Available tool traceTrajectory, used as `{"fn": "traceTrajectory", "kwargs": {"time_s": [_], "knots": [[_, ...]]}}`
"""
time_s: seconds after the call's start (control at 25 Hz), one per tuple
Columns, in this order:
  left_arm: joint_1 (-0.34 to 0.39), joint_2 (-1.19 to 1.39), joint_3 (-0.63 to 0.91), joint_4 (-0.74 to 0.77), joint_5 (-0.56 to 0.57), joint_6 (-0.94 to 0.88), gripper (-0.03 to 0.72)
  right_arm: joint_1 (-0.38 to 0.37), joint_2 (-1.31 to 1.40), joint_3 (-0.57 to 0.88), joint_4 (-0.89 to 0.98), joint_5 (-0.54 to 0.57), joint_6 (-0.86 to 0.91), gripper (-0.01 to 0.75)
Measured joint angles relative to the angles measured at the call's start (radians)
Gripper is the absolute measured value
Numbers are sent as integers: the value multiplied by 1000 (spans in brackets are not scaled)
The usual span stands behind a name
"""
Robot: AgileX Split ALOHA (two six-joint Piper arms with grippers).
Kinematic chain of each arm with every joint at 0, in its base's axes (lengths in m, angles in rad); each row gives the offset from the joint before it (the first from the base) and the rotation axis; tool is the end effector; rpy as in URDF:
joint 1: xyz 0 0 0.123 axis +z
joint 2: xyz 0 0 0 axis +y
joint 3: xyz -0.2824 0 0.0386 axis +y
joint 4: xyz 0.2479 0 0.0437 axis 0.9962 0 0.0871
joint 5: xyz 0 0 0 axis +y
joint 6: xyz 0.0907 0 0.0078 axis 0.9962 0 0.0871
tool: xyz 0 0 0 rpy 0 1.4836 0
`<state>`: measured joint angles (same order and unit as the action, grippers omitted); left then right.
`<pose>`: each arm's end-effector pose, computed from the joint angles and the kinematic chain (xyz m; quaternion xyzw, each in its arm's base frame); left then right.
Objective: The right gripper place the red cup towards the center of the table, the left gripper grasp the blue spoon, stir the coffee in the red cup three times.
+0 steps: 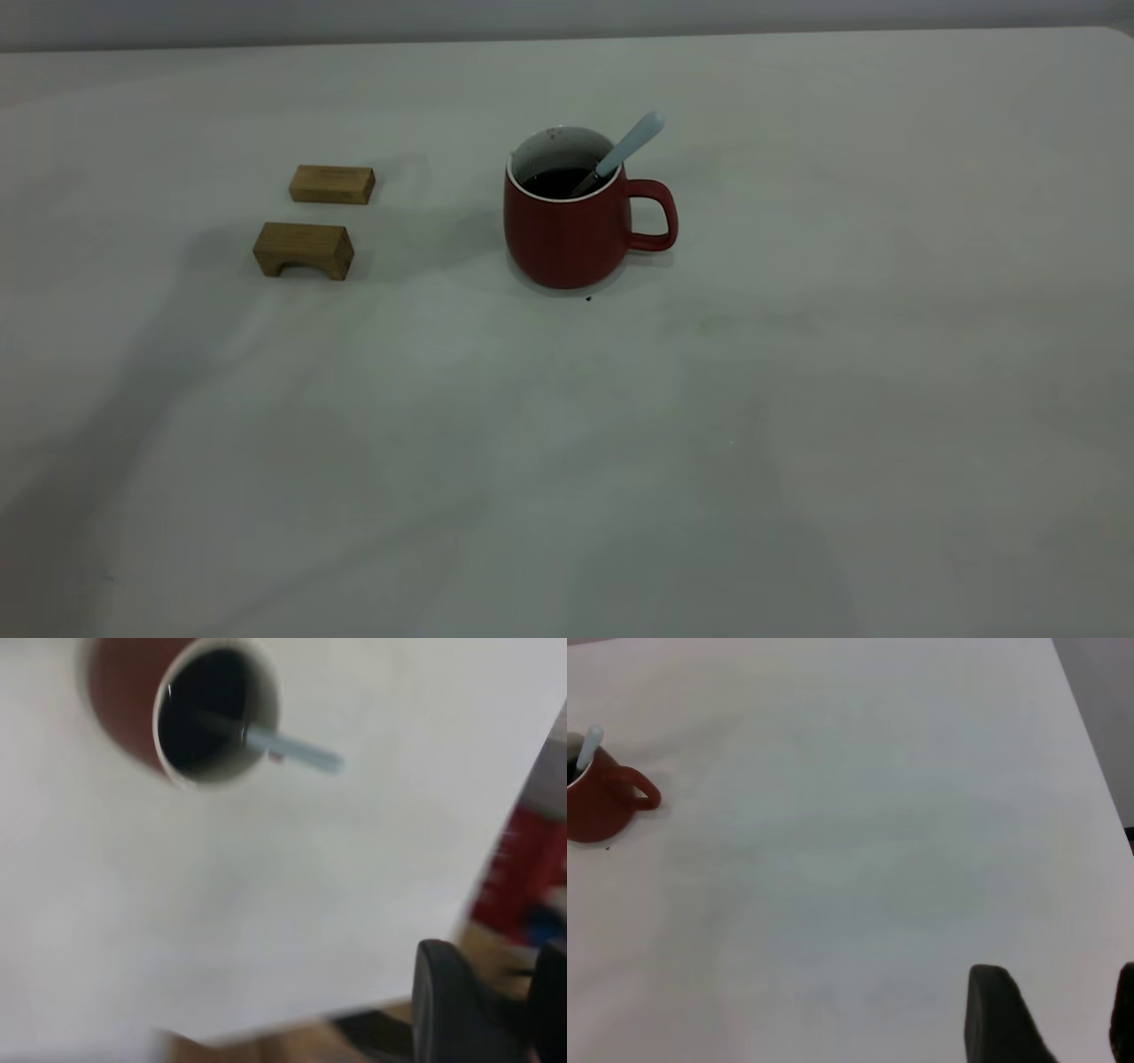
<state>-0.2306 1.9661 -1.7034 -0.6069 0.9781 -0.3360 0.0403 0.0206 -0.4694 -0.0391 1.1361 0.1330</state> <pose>0.4129 -0.1412 0.2766 -0.1610 0.9264 -0.3212 0.1123 -0.0020 -0.0033 0.2629 0.0420 0.8833 0.0209 0.4664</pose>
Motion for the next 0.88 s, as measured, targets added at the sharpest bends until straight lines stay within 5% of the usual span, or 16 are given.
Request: {"fn": "traceTrajectory", "kwargs": {"time_s": [0.32, 0.56, 0.88], "knots": [[0, -361, 27, 424, 88, 513, 241, 0, 0, 0, 0, 0, 0, 350], [0, -653, 203, 620, 184, 439, 241, 0, 0, 0, 0, 0, 0, 350], [0, -1117, 710, 734, 184, 361, 241, 0, 0, 0, 0, 0, 0, 350]]}}
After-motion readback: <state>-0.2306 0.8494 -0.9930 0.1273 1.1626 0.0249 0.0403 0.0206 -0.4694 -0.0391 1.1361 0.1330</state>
